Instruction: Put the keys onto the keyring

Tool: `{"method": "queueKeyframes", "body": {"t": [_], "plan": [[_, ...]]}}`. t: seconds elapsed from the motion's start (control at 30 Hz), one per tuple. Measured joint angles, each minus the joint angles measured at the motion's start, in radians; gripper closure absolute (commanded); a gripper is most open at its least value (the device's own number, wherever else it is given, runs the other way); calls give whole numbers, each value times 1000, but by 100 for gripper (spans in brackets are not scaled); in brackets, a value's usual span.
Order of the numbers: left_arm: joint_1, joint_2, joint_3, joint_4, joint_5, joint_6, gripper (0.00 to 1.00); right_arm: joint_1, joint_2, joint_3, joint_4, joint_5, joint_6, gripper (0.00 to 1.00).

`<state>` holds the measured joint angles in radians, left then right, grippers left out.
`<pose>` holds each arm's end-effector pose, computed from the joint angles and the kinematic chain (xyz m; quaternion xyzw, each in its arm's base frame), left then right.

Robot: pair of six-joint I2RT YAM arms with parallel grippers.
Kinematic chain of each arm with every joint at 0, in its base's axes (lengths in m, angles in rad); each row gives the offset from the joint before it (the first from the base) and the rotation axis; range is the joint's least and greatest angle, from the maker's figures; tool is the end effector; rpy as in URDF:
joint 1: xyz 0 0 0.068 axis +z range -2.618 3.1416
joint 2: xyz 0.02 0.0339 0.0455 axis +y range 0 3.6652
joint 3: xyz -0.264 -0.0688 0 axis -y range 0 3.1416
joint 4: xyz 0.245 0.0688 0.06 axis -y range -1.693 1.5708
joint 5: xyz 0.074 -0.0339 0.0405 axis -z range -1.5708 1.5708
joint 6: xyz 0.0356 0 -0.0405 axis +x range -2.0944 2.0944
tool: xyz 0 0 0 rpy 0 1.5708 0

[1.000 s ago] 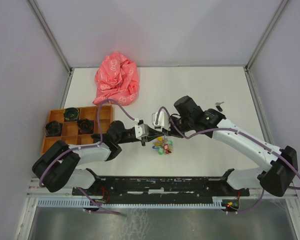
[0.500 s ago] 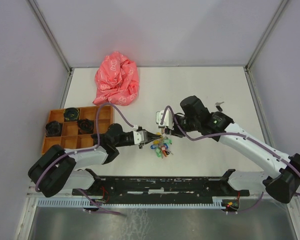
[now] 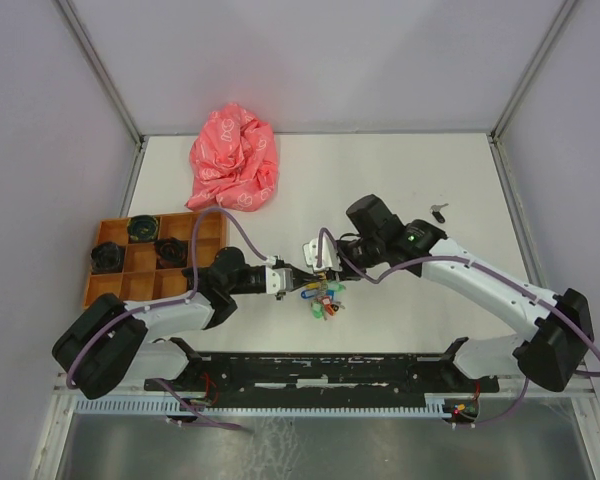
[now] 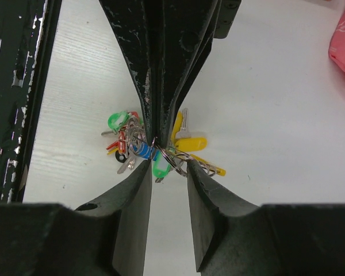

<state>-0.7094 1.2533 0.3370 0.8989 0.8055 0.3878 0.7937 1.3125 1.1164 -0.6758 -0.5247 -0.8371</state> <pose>0.1600 -0.1712 0.2047 0.5766 0.4166 -0.3792 0.5918 0.1780 0.2064 0.2996 -0.7215 0.5575 0.2364 0.3359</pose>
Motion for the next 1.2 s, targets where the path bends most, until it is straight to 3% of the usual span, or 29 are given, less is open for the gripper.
{"method": "queueKeyframes", "body": {"t": [0.2, 0.4, 0.47, 1.0, 1.13, 1.2], "plan": [[0, 0, 0, -8, 10, 1, 97, 0, 22, 2, -17, -13, -26, 70], [0, 0, 0, -9, 14, 1, 97, -2, 32, 7, -19, -10, -31, 96], [0, 0, 0, -9, 11, 1, 97, -2, 32, 8, -22, -5, -30, 99], [-6, -26, -70, 133, -125, -34, 97, -23, -53, -74, 92, 38, 143, 99], [-6, -21, -84, 175, -123, -35, 97, -25, -55, -82, 137, 47, 233, 86], [-6, -10, -91, 206, -119, -35, 97, -25, -55, -85, 168, 64, 304, 70]]}}
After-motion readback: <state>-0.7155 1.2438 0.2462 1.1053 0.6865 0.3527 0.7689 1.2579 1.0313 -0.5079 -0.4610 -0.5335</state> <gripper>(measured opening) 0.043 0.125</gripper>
